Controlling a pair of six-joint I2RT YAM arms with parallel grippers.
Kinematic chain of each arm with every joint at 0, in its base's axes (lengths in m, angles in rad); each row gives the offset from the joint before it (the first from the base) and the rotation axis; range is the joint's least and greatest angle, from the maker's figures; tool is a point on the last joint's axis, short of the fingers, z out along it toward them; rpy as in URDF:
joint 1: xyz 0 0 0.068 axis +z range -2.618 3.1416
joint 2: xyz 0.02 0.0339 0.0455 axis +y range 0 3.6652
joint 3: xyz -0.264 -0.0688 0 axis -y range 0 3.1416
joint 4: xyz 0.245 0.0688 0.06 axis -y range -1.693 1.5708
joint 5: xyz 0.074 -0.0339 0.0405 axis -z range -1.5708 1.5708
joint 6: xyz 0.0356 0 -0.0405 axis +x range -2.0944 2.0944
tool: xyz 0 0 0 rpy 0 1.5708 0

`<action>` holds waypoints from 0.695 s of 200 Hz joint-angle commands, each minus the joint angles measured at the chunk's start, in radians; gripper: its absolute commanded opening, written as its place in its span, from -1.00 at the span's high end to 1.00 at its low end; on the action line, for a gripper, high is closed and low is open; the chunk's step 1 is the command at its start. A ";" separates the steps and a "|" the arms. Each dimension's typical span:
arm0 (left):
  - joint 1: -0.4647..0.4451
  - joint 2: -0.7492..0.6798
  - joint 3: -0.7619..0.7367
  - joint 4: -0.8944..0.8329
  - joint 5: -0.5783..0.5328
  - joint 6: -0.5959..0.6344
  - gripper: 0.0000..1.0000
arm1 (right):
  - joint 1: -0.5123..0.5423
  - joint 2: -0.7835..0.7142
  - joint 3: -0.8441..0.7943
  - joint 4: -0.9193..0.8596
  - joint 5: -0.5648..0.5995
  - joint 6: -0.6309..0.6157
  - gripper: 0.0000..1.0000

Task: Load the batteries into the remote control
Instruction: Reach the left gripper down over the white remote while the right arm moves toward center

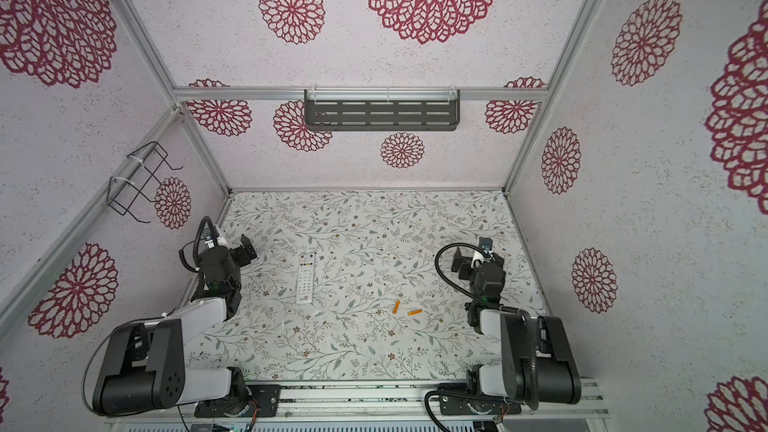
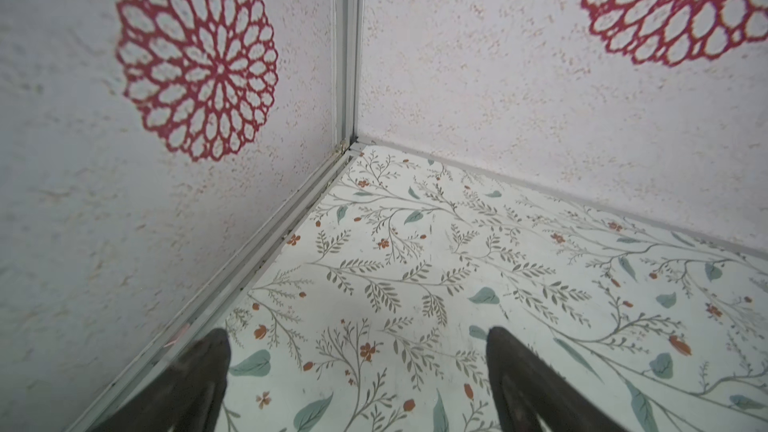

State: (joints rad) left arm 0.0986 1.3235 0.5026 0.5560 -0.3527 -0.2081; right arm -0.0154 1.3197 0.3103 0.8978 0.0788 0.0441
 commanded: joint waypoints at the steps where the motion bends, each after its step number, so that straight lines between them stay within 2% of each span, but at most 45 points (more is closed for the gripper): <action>1: -0.002 -0.083 0.105 -0.273 0.016 -0.062 -0.95 | 0.019 -0.111 0.091 -0.255 0.069 0.139 -0.98; 26: -0.004 -0.134 0.194 -0.436 0.079 -0.166 -0.95 | 0.045 -0.168 0.255 -0.706 0.221 0.329 -0.98; 31: -0.006 -0.136 0.215 -0.471 0.092 -0.190 -0.95 | 0.049 -0.171 0.294 -0.808 0.232 0.355 -0.98; 47: -0.007 -0.130 0.289 -0.595 0.140 -0.269 -0.95 | 0.060 -0.171 0.369 -0.966 0.209 0.372 -0.98; 71: -0.011 -0.113 0.350 -0.681 0.256 -0.340 -0.95 | 0.128 -0.193 0.449 -1.104 0.199 0.369 -0.98; 105: -0.035 -0.093 0.423 -0.760 0.350 -0.397 -0.95 | 0.251 -0.209 0.569 -1.272 0.183 0.424 -0.98; 139: -0.067 0.037 0.621 -1.046 0.423 -0.404 -0.95 | 0.384 -0.224 0.611 -1.314 0.208 0.474 -0.98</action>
State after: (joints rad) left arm 0.0547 1.2846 1.0058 -0.2657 -0.0212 -0.5777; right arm 0.2993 1.1347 0.8837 -0.3180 0.2588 0.4530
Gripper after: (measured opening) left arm 0.975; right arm 0.990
